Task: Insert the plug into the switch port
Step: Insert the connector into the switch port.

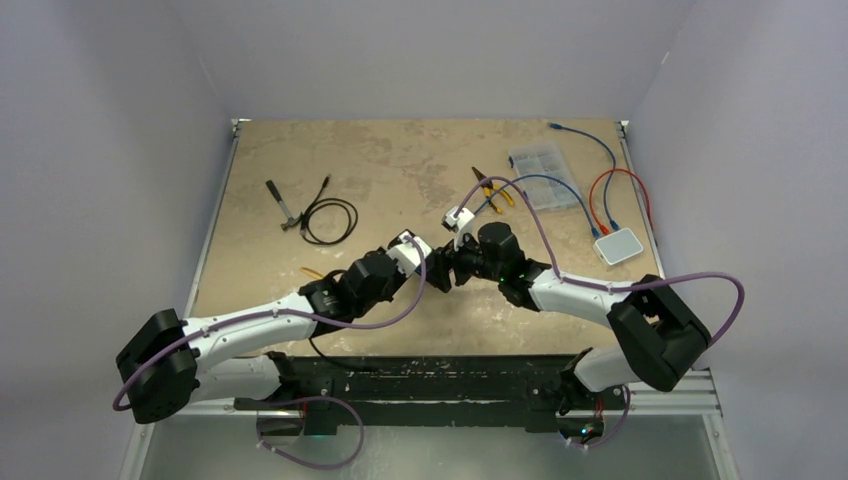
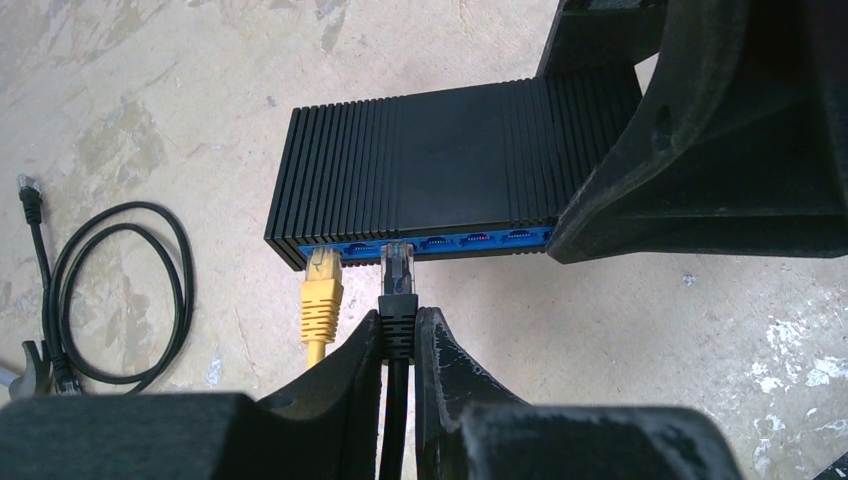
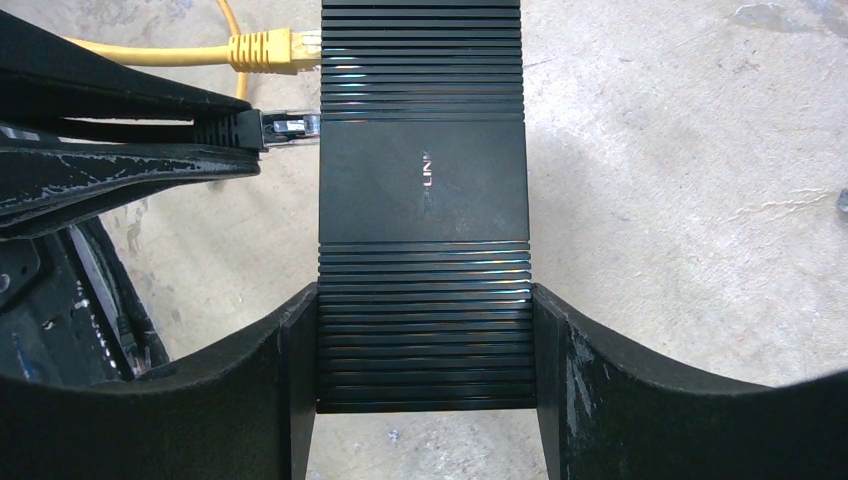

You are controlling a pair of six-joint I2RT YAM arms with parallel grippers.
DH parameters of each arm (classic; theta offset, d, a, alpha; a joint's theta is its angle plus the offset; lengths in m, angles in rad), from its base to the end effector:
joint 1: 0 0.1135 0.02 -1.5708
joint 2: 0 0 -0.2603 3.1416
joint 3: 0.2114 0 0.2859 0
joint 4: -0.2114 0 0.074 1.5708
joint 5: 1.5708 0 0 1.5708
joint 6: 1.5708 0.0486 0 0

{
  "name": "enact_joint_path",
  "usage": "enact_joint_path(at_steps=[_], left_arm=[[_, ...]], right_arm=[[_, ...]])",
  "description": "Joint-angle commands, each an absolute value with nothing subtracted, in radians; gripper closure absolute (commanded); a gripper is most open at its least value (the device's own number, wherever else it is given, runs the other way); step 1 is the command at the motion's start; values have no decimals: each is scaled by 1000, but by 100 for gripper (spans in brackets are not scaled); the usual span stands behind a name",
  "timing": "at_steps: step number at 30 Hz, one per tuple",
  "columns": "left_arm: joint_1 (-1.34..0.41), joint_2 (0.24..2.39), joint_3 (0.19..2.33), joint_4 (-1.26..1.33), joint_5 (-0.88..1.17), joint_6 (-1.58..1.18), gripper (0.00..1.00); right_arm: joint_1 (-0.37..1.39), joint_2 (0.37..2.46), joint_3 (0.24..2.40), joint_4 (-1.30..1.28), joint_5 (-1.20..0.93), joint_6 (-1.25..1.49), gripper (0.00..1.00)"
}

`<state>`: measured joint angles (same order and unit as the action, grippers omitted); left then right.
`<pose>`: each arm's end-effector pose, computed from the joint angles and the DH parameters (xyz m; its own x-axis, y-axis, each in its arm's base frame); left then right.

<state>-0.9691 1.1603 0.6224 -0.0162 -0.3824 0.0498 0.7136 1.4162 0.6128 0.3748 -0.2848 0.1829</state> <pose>0.1781 -0.2273 0.1978 -0.2683 0.4724 -0.8395 0.5993 0.7642 0.2384 0.2382 0.2243 0.1610 -0.4584 -0.1659 -0.8731 -0.7505 0.5985 0.2803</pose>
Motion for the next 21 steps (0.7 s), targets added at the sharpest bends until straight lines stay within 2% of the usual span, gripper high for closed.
enact_joint_path(at_steps=[1, 13, 21], left_arm=[[-973, 1104, 587, 138, -330, 69, 100], [-971, 982, 417, 320, -339, 56, 100], [-971, 1040, 465, 273, -269, 71, 100]], right_arm=[[720, 1391, 609, 460, -379, 189, 100], [695, 1393, 591, 511, -489, 213, 100], [694, 1393, 592, 515, -491, 205, 100]])
